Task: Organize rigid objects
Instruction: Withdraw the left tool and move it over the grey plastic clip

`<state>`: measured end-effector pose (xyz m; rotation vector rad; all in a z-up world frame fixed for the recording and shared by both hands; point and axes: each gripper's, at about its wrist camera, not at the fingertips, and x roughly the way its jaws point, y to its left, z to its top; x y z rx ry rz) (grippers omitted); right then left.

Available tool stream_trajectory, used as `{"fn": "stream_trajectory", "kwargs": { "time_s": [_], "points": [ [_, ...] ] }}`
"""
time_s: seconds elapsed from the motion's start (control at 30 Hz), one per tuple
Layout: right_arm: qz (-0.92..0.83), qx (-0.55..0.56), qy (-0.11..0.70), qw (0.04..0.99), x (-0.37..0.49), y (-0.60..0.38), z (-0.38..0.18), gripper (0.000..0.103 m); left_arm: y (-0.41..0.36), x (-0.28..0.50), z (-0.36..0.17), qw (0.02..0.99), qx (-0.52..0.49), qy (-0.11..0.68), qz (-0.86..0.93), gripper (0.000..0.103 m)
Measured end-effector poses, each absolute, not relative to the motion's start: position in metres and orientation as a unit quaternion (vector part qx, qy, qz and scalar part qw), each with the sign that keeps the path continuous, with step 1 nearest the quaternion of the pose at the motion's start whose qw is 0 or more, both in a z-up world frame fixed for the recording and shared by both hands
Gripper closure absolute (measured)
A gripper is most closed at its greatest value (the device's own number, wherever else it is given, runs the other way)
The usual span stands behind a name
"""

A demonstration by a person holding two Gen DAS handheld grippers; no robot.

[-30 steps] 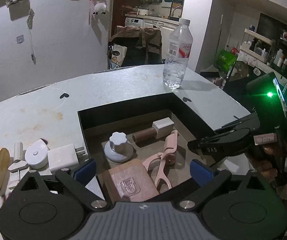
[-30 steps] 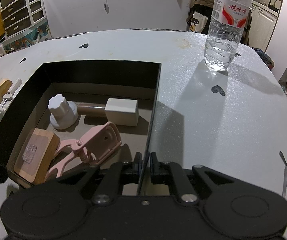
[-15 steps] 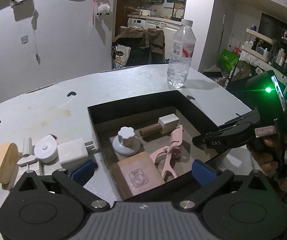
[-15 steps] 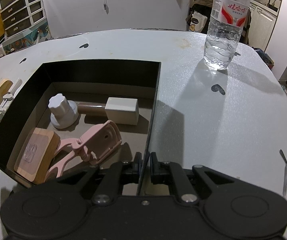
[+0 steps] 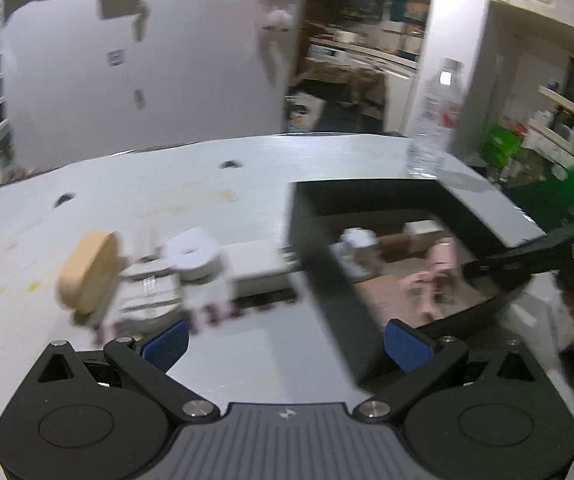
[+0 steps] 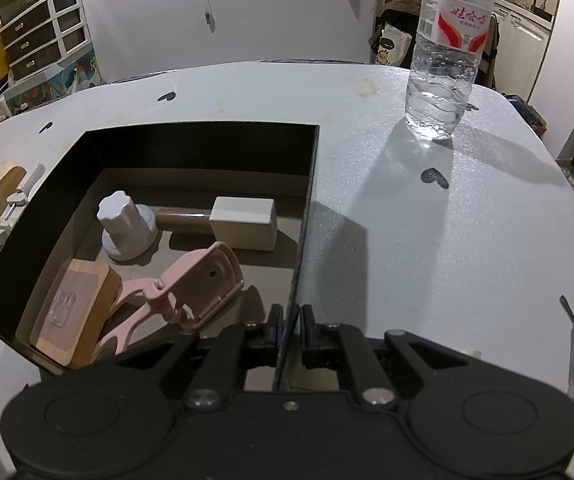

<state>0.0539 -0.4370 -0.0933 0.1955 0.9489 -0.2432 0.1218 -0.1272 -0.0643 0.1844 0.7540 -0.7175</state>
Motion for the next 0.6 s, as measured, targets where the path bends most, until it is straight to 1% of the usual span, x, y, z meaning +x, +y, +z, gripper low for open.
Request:
{"fn": "stream_trajectory", "kwargs": {
  "time_s": [0.3, 0.6],
  "points": [
    [-0.117, 0.095, 0.454, 0.878, 0.054, -0.437, -0.093, 0.094, -0.077, 0.146, -0.087, 0.893, 0.061, 0.361, -0.261, 0.001],
    [-0.117, 0.094, 0.455, 0.878, 0.053, -0.437, -0.093, 0.094, -0.069, 0.161, -0.114, 0.903, 0.053, 0.365, -0.222, 0.001]
  ]
}}
